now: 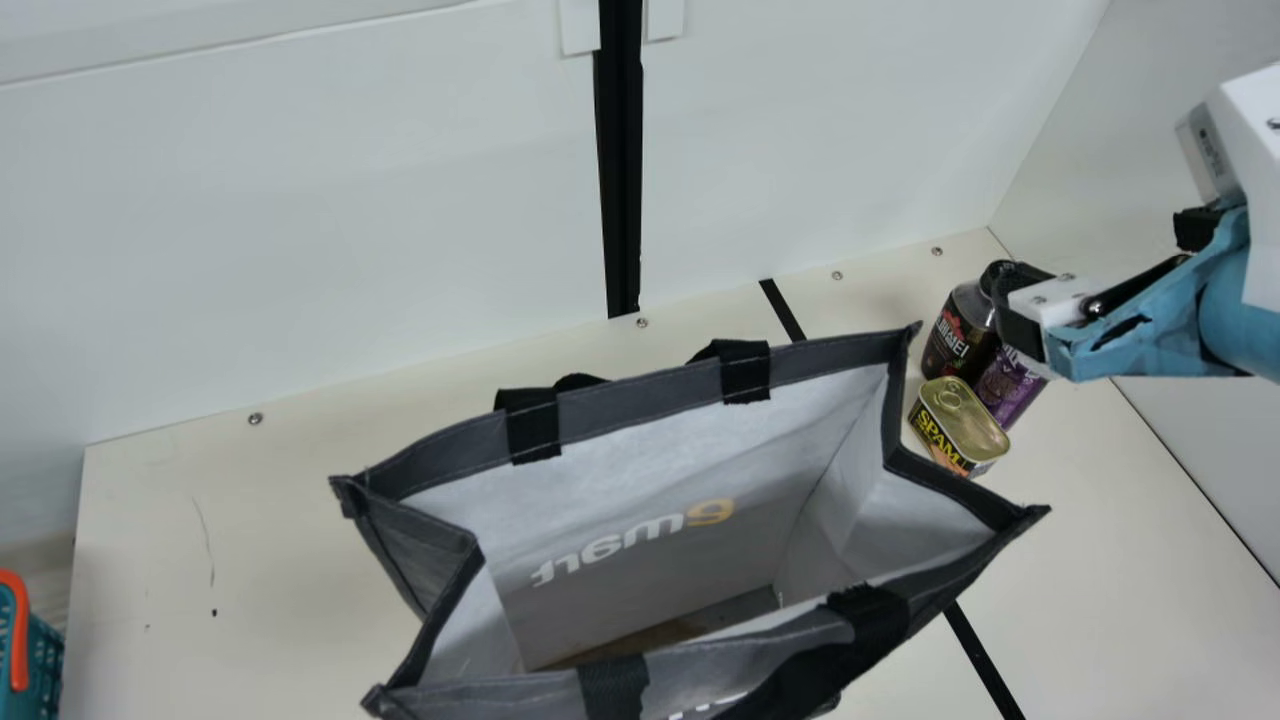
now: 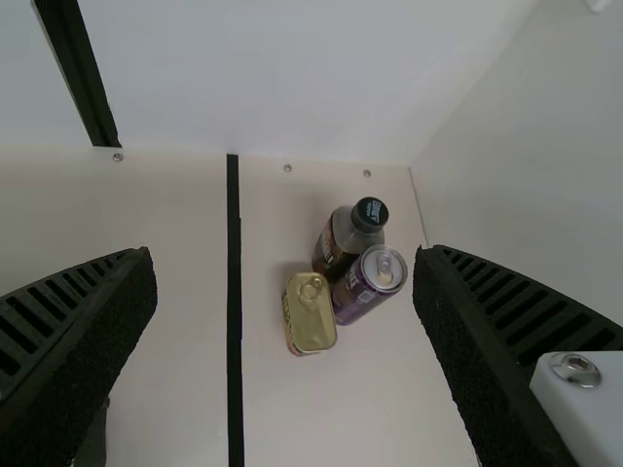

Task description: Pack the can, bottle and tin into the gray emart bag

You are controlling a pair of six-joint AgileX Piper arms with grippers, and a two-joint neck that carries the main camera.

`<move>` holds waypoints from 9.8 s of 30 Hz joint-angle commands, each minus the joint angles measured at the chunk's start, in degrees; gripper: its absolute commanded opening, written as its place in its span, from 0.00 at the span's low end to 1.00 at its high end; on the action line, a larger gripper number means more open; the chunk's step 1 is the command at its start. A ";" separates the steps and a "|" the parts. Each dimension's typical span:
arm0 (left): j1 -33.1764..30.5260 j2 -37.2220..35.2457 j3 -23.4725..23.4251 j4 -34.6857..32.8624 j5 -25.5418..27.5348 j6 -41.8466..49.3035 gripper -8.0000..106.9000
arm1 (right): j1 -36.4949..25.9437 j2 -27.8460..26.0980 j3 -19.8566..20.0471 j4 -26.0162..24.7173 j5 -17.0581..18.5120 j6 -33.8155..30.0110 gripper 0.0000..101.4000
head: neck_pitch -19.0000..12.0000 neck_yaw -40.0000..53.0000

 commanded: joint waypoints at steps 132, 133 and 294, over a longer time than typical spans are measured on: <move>-34.48 27.67 -30.37 13.03 -8.47 -8.19 0.85 | -1.09 -0.69 6.35 -1.57 -0.09 2.11 0.90 | -1.30 -0.14; -35.16 28.08 -30.83 13.42 -8.44 -8.57 0.85 | -1.09 -0.69 6.35 -1.57 -0.09 2.11 0.90 | -1.30 -0.14; -49.41 44.16 -38.06 41.35 -8.39 -23.12 0.16 | -1.09 -0.69 6.35 -1.57 -0.09 2.11 0.90 | -1.30 -0.14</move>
